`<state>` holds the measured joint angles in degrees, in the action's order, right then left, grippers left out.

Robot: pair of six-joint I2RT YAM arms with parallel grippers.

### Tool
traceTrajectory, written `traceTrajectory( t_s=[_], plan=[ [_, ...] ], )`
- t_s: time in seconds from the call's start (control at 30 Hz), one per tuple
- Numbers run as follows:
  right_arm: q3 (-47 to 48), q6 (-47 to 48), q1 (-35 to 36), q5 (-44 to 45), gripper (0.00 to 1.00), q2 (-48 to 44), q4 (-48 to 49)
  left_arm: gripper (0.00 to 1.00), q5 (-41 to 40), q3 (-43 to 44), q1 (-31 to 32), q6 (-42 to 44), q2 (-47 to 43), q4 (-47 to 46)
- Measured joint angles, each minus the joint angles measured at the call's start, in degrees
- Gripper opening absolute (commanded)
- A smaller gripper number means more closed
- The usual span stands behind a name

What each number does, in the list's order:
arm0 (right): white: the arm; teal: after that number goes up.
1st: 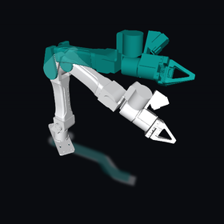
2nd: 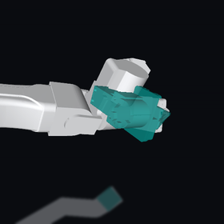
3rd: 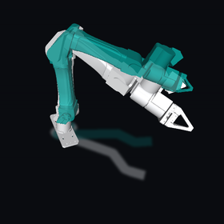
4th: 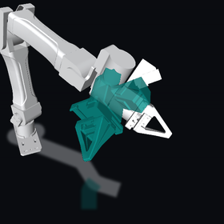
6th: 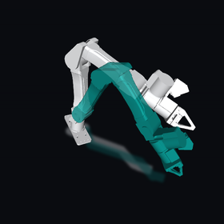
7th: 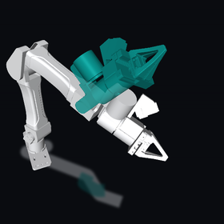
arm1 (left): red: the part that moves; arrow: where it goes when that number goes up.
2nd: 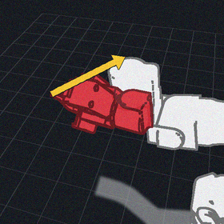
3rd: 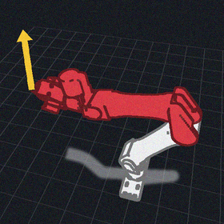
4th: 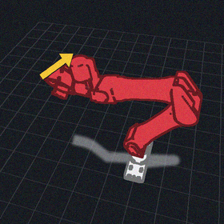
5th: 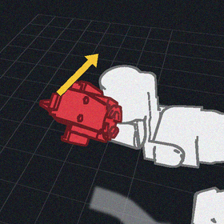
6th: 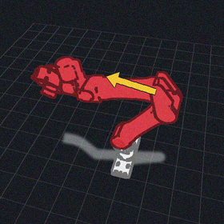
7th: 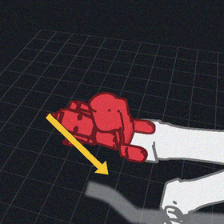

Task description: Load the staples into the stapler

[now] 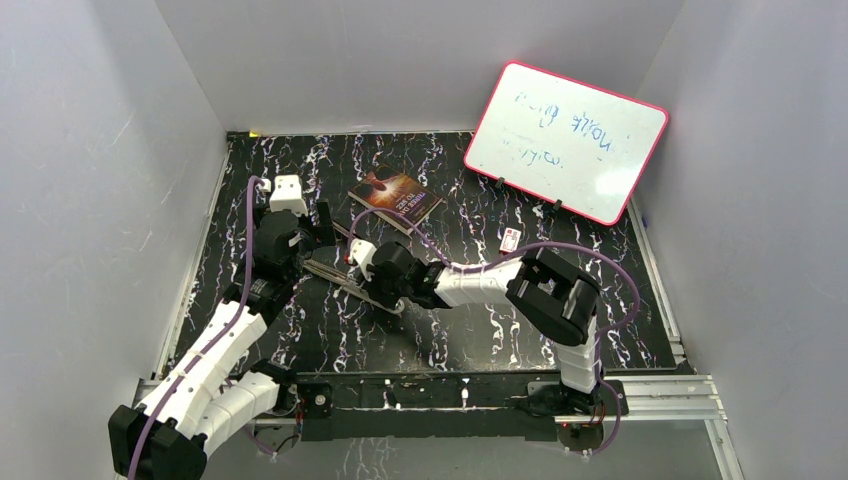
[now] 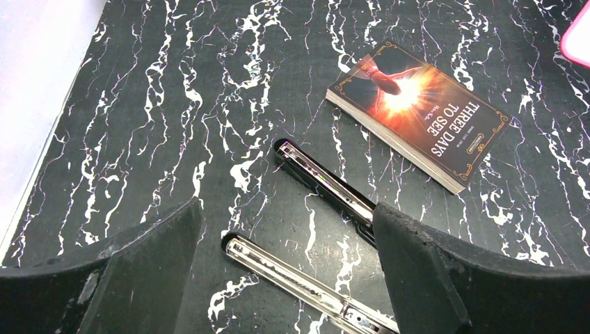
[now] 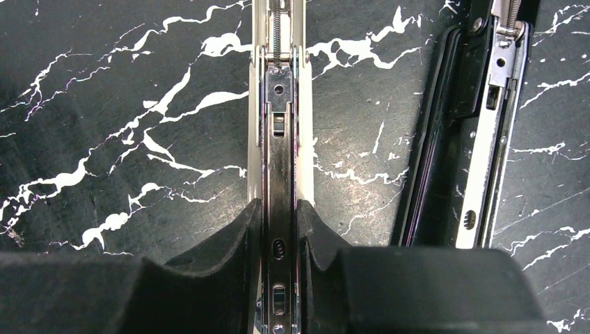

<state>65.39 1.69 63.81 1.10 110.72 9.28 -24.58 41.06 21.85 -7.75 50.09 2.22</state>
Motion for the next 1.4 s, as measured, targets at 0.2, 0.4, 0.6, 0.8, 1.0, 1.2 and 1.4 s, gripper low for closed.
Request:
traceTrajectory(
  t_s=[0.2, 0.4, 0.6, 0.8, 1.0, 1.2, 1.4],
  plan=[
    [-0.55, -0.94, 0.04, -0.31, 0.42, -0.26, 0.74, 0.92, -0.02, 0.0, 0.0, 0.0, 0.0, 0.0],
    [-3.67, -1.6, 0.04, -1.25, 0.44, -3.17, 1.27, 0.92, -0.07, 0.0, 0.0, 0.0, -0.07, 0.0],
    [-4.98, -1.53, -0.81, -2.67, 0.46, -8.02, 1.7, 0.92, -0.07, 0.0, 0.0, 0.0, -0.33, -0.02],
    [-3.39, -1.27, -3.19, -1.9, 0.46, -9.44, 0.44, 0.92, -0.04, 0.0, 0.0, -0.09, -0.31, 0.0],
    [0.42, -1.36, -6.49, 0.68, 0.48, -7.8, -1.51, 0.92, -0.04, 0.0, 0.0, -0.22, -0.31, 0.0],
    [2.73, -1.49, -8.85, -0.02, 0.48, -3.78, -2.45, 0.92, -0.02, 0.0, -0.04, -0.22, -0.28, 0.0],
    [2.73, -1.62, -9.94, -1.33, 0.46, -0.63, -3.34, 0.92, -0.04, 0.0, -0.04, -0.22, -0.2, 0.0]
  ],
)
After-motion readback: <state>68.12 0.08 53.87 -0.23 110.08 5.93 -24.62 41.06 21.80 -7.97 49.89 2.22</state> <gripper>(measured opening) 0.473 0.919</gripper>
